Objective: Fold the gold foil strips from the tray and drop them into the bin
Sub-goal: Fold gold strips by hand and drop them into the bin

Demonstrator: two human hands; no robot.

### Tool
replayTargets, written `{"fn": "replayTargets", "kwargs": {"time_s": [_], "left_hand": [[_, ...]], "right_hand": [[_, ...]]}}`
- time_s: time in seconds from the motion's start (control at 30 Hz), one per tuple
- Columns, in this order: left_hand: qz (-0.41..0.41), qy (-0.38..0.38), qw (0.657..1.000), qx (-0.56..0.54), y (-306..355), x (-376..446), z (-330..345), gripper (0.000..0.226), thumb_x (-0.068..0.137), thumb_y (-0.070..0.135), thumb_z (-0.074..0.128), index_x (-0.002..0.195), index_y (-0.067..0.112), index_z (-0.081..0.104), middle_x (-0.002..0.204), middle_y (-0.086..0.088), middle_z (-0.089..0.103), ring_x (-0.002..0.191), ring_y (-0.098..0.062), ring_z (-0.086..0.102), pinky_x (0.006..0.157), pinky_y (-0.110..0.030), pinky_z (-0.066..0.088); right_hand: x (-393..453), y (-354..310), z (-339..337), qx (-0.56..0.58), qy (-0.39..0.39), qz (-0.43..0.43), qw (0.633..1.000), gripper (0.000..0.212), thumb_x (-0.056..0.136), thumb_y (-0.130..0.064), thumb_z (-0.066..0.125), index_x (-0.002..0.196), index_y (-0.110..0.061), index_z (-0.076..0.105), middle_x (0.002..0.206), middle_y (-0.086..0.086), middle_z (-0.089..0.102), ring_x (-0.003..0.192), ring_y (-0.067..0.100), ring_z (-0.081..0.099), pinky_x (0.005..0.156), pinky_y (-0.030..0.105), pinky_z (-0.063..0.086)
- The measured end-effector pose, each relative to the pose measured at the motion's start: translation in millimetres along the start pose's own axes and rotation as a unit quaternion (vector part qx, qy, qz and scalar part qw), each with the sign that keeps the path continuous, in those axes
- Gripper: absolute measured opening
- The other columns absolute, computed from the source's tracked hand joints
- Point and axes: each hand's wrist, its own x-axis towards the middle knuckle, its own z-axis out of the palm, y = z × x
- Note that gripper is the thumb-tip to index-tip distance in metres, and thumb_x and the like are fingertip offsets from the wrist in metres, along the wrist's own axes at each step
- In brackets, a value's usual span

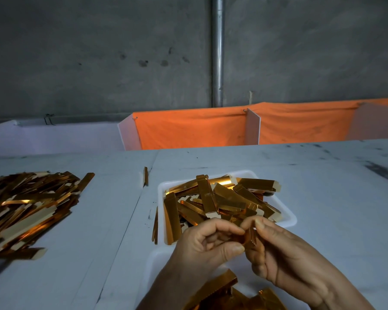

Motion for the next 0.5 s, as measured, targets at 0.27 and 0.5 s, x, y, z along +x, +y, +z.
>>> {"fn": "replayTargets", "kwargs": {"time_s": [0.27, 0.5], "left_hand": [[0.051, 0.027, 0.966, 0.254, 1.6, -2.5, 4.1, 0.021, 0.082, 0.042, 0.063, 0.103, 0.044, 0.065, 0.108, 0.027, 0.059, 0.11, -0.002, 0.054, 0.087, -0.013, 0.044], [0.114, 0.023, 0.952, 0.284, 1.7, -2.5, 3.9, 0.021, 0.085, 0.029, 0.064, 0.105, 0.026, 0.07, 0.107, 0.019, 0.062, 0.107, -0.002, 0.057, 0.085, -0.014, 0.047]], "right_hand": [[-0.4, -4.9, -0.1, -0.185, 0.09, -0.016, 0.978, 0.017, 0.079, -0.008, 0.067, 0.095, -0.004, 0.064, 0.063, 0.012, 0.051, 0.049, 0.019, 0.052, 0.048, 0.025, 0.046], [2.0, -5.5, -5.0, -0.23, 0.089, -0.013, 0.969, 0.01, 0.091, 0.003, 0.051, 0.095, 0.0, 0.06, 0.062, 0.016, 0.053, 0.049, 0.019, 0.053, 0.05, 0.024, 0.047]]}}
